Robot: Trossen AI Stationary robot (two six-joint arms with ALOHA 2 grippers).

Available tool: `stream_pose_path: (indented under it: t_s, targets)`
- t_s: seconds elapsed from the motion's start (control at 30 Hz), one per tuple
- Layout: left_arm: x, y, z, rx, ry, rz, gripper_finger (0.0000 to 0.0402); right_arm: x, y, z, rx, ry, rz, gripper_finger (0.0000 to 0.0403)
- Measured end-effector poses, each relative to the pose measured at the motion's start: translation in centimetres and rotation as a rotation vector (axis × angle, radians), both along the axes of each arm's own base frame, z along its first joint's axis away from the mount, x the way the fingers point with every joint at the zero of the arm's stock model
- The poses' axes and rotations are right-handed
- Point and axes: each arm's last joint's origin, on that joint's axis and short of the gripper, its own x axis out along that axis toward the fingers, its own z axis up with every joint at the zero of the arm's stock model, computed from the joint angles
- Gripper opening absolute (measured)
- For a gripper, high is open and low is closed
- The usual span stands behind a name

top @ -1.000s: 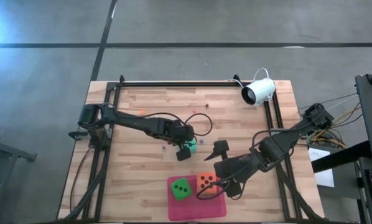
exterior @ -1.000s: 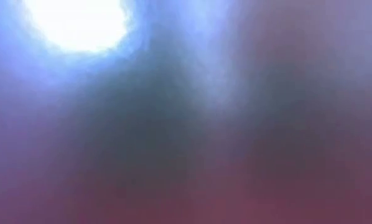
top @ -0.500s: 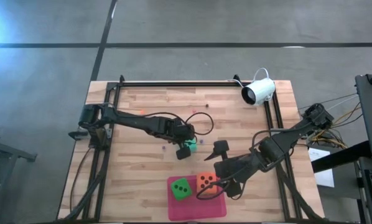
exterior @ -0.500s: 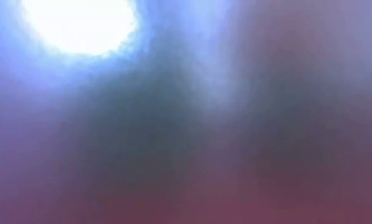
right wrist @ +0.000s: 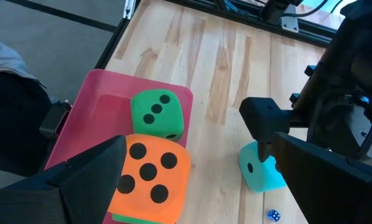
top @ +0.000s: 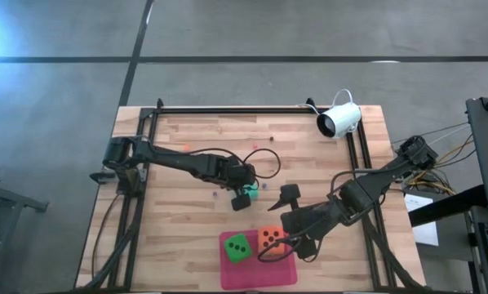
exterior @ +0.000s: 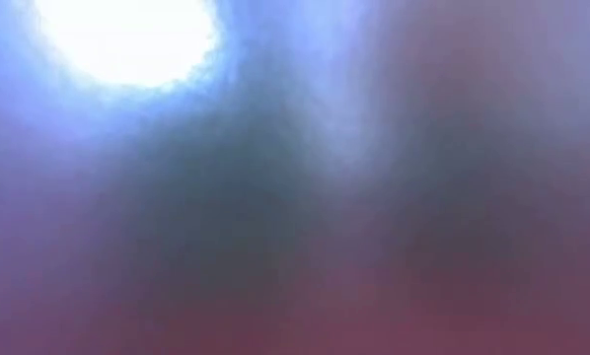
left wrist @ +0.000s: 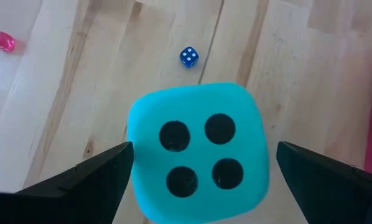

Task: Pick & Place Dice
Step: Put the light blue dice into the pink bin

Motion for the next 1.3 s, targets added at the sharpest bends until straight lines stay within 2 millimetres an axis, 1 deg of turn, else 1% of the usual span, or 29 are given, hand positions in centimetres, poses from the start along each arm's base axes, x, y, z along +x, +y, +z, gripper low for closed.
stream_pose_path:
  t_s: [0.63, 0.97, 1.3]
  targets:
    - [-0.2, 0.1, -1.0, 0.022, 0.003, 0.035, 0.0400, 0.0, 0.0, 0.0, 0.000, 0.001, 0.000, 0.0400]
    - [0.0, -0.1, -0.4, 0.002, -0.009, 0.026, 0.0400, 0.0, 0.0, 0.0, 0.000, 0.000, 0.000, 0.0400]
    - [-0.2, 0.0, -0.4, 0.022, 0.017, 0.034, 0.0400, 0.0, 0.0, 0.0, 0.000, 0.000, 0.000, 0.0400]
